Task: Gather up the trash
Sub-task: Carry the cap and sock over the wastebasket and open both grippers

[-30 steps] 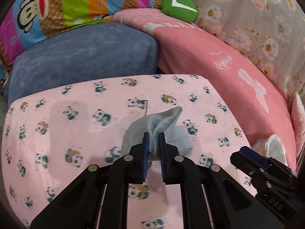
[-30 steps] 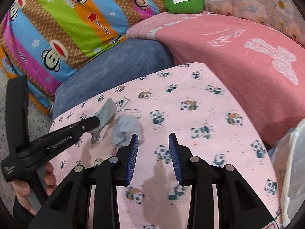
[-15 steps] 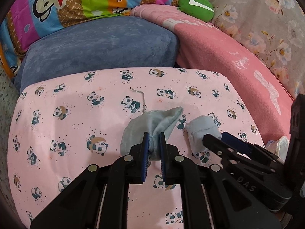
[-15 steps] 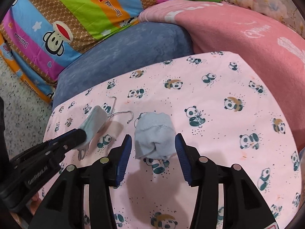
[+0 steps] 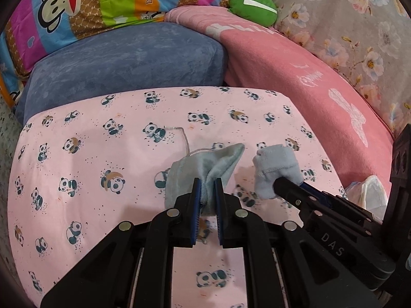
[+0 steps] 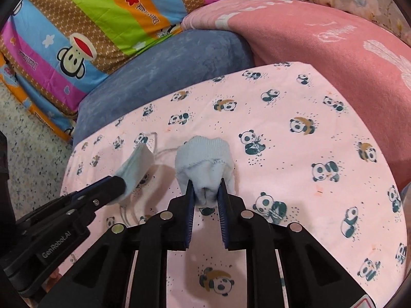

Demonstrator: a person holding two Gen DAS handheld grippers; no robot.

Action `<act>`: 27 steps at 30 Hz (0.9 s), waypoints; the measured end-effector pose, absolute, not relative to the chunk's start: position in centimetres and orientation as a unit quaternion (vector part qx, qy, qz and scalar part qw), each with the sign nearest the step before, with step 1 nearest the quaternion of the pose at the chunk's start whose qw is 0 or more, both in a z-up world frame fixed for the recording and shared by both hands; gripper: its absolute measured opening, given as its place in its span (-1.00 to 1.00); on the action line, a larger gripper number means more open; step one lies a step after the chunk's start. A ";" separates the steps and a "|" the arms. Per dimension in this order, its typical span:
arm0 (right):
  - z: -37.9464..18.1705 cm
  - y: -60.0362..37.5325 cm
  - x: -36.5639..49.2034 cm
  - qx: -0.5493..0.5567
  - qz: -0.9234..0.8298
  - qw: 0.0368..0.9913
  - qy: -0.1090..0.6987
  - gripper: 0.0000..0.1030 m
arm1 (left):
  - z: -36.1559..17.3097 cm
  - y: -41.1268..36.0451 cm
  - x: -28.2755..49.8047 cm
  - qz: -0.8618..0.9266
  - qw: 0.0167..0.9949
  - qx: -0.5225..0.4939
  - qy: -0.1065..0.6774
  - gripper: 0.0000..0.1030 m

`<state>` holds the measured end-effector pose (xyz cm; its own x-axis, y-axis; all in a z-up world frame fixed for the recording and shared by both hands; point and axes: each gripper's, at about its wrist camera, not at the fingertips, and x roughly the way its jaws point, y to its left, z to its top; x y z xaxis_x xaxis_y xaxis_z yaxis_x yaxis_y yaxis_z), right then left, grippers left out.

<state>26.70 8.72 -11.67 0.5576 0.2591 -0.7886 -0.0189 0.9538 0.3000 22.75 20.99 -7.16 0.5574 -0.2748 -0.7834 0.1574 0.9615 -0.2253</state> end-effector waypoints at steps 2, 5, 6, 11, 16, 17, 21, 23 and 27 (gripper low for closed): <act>-10.9 8.2 25.9 0.137 0.079 0.876 0.455 -0.65 | -6.5 20.3 22.1 -0.126 0.883 -0.059 0.449 -0.79; -9.3 7.4 24.5 0.144 0.075 0.883 0.440 -0.65 | -5.4 19.4 21.2 -0.134 0.886 -0.055 0.440 -0.79; -8.8 7.2 24.1 0.144 0.074 0.885 0.437 -0.65 | -5.0 19.1 20.9 -0.136 0.887 -0.055 0.437 -0.79; -5.7 5.4 20.9 0.153 0.066 0.899 0.406 -0.65 | -3.2 17.3 18.8 -0.150 0.892 -0.049 0.424 -0.79; -3.3 3.2 18.0 0.169 0.054 0.907 0.383 -0.64 | -1.4 15.3 16.9 -0.167 0.897 -0.038 0.408 -0.79; -2.7 2.6 17.2 0.173 0.051 0.909 0.376 -0.64 | -1.1 14.8 16.5 -0.171 0.897 -0.036 0.405 -0.79; -1.2 0.2 14.6 0.182 0.040 0.916 0.356 -0.64 | -0.1 12.9 15.2 -0.185 0.900 -0.024 0.395 -0.79; -0.5 -0.8 13.6 0.186 0.035 0.918 0.349 -0.64 | 0.4 11.7 14.4 -0.194 0.900 -0.019 0.390 -0.79; 0.6 -3.3 11.3 0.192 0.021 0.923 0.333 -0.64 | 1.1 9.5 13.1 -0.210 0.899 -0.007 0.383 -0.79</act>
<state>11.26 -3.28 0.59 0.7771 0.1658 -0.6071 0.0895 0.9258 0.3674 13.05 9.46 1.05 0.6183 -0.3835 -0.6861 0.3733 0.9114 -0.1730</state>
